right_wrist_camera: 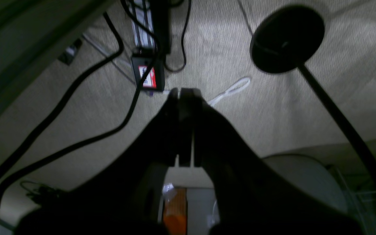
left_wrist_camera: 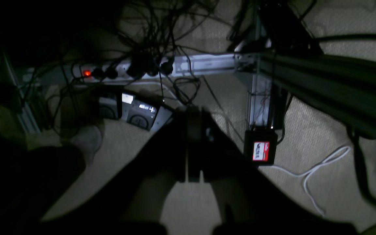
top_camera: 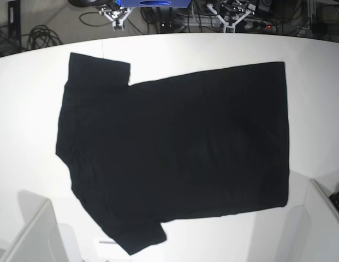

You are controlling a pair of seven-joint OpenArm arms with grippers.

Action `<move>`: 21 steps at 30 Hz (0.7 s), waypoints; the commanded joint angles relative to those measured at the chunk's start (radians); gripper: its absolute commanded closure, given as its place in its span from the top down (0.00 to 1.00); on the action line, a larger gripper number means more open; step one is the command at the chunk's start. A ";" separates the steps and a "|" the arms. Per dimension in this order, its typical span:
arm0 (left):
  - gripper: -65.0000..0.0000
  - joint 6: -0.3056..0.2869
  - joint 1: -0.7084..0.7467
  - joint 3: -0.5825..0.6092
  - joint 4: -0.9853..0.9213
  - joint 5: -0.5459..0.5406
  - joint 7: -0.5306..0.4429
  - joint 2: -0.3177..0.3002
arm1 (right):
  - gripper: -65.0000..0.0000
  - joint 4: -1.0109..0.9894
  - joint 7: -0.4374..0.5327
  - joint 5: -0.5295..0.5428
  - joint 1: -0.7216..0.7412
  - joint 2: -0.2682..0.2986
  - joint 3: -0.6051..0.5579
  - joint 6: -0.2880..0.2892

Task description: Fold the T-shirt properly

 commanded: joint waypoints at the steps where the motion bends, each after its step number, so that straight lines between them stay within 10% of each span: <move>1: 0.00 0.006 0.037 0.003 -0.012 -0.001 -0.005 -0.003 | 0.00 0.019 -0.007 0.006 -0.018 0.002 -0.002 -0.005; 9: 0.01 0.004 0.018 0.009 -0.011 0.004 -0.003 0.002 | 0.51 0.053 -0.009 0.006 -0.035 0.003 0.002 -0.005; 21: 0.01 0.004 -0.002 0.008 0.012 -0.001 -0.003 0.005 | 0.42 0.064 -0.006 0.003 -0.044 0.005 -0.004 -0.005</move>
